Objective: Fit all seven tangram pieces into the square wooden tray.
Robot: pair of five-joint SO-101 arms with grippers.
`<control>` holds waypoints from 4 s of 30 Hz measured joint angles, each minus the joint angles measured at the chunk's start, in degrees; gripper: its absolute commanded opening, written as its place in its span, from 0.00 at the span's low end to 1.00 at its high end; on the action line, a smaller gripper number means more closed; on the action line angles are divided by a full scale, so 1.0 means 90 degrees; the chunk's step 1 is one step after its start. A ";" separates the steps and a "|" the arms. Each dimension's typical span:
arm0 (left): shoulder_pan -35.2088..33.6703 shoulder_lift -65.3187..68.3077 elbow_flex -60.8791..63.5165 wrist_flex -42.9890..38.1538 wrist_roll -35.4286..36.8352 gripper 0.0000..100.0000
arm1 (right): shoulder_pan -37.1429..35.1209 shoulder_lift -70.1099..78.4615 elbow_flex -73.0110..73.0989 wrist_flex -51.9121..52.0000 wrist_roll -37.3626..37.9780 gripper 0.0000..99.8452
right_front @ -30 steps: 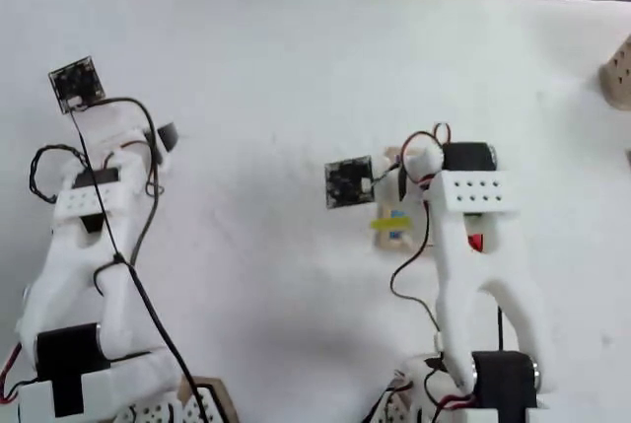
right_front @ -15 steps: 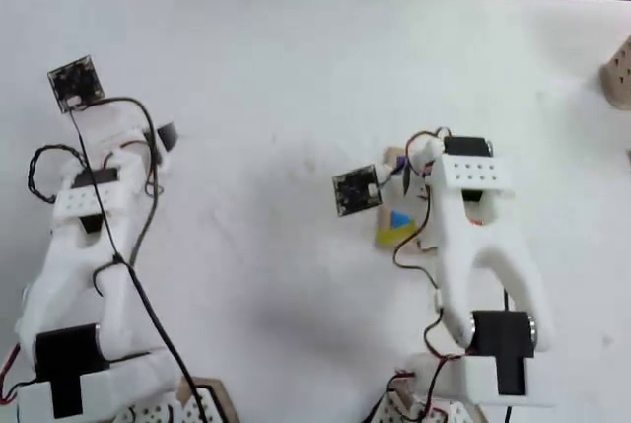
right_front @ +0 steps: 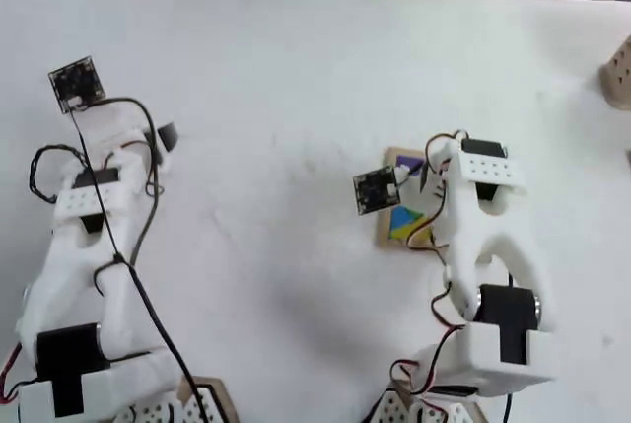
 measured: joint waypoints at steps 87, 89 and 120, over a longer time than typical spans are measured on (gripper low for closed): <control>0.4103 0.0332 0.0215 0.0088 -0.1133 0.02 | 0.1407 -0.2862 0.3507 -0.3800 -1.0579 0.02; 0.4474 0.0410 0.0215 -0.0293 -0.1133 0.02 | 0.1387 -0.2608 0.3399 -0.3995 -1.0618 0.02; 0.4698 0.1866 -0.0908 -0.0156 -0.1368 0.02 | 0.0625 -0.1211 0.1788 -0.1621 -0.9983 0.02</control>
